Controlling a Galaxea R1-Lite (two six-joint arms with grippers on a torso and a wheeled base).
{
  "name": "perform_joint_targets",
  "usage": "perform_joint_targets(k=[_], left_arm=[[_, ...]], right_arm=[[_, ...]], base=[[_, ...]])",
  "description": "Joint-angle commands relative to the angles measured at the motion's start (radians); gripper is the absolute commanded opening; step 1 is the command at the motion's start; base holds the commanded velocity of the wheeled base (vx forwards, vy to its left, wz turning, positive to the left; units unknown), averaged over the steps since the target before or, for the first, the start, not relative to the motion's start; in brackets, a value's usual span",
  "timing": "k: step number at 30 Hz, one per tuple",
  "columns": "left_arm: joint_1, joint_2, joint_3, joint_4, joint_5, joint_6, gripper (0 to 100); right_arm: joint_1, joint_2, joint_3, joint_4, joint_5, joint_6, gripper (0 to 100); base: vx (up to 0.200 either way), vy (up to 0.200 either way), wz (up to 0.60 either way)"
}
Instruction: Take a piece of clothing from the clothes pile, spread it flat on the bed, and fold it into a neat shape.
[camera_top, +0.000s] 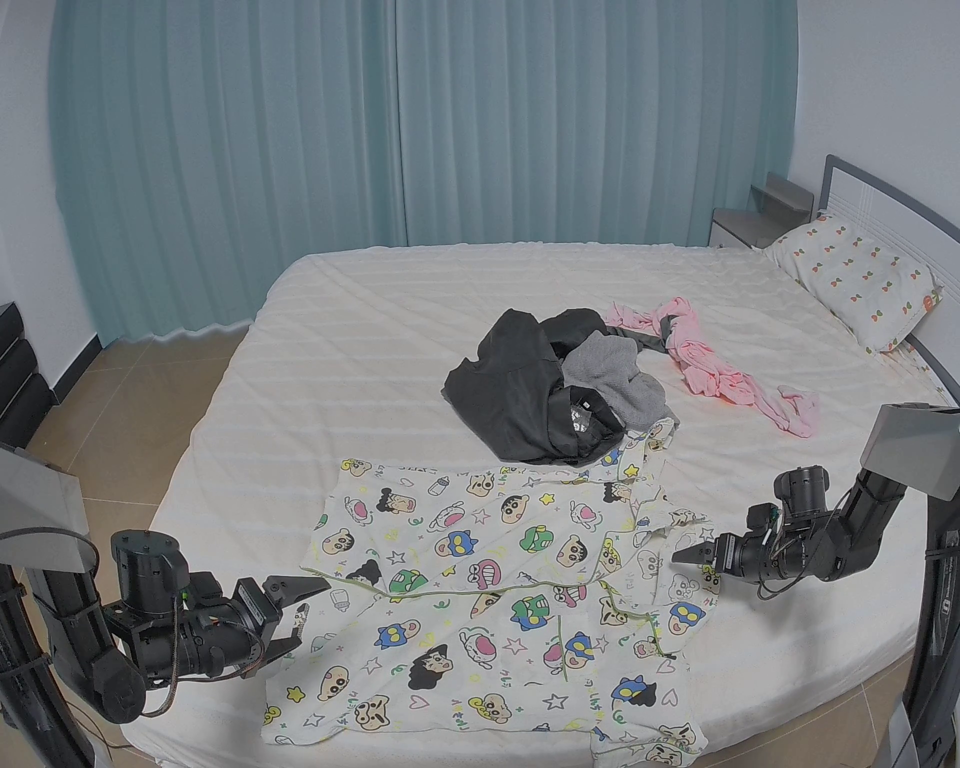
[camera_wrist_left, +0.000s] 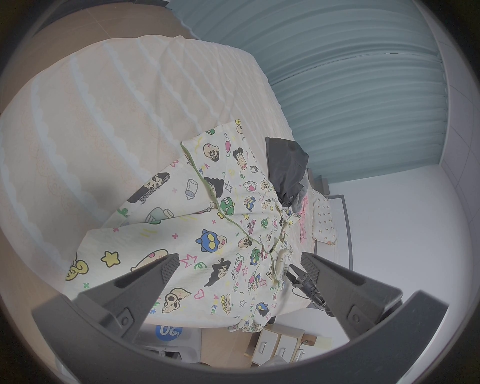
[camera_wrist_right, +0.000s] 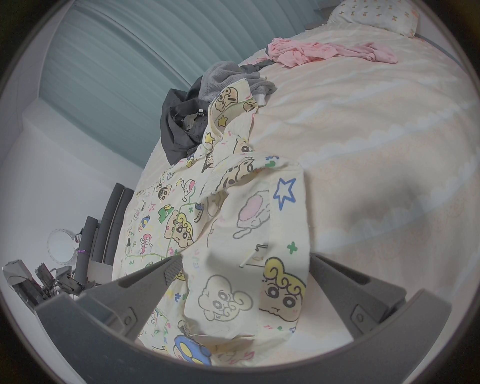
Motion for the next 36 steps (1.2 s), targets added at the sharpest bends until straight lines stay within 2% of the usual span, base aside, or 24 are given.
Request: perform_joint_targets(k=[1,5,6,7,10,20,27,36], left_arm=[[0.0,0.001,0.001,-0.001,0.0,0.0,100],[0.0,0.001,0.0,-0.001,0.0,0.0,100],[0.0,0.001,0.0,-0.001,0.0,0.0,100],[0.0,0.001,0.0,-0.001,0.0,0.0,100],[0.0,0.001,0.0,0.001,0.0,0.0,100],[-0.003,0.0,0.003,-0.001,0.002,0.0,100],[-0.003,-0.005,0.009,-0.001,0.002,0.001,100],[-0.003,-0.008,0.016,-0.001,0.002,0.001,100]], right_arm=[[0.003,0.007,0.002,0.0,-0.01,-0.01,100],[0.013,0.023,-0.006,0.0,-0.041,-0.017,100],[0.023,0.029,-0.012,0.001,-0.052,-0.017,0],[0.023,0.029,-0.012,0.001,-0.052,-0.017,0],[0.046,0.061,-0.041,0.009,-0.111,-0.017,0],[-0.002,0.004,-0.021,0.05,-0.122,-0.023,0],[-0.099,-0.054,0.024,0.127,-0.124,-0.165,0],[-0.155,-0.088,0.06,0.134,-0.127,-0.227,0]], base=[[0.0,0.0,0.0],[0.0,0.0,0.0],[0.0,0.0,0.0],[0.0,0.0,0.0],[0.0,0.0,0.0],[0.0,0.0,0.0],[0.0,0.0,0.0],[0.0,0.0,0.0]])
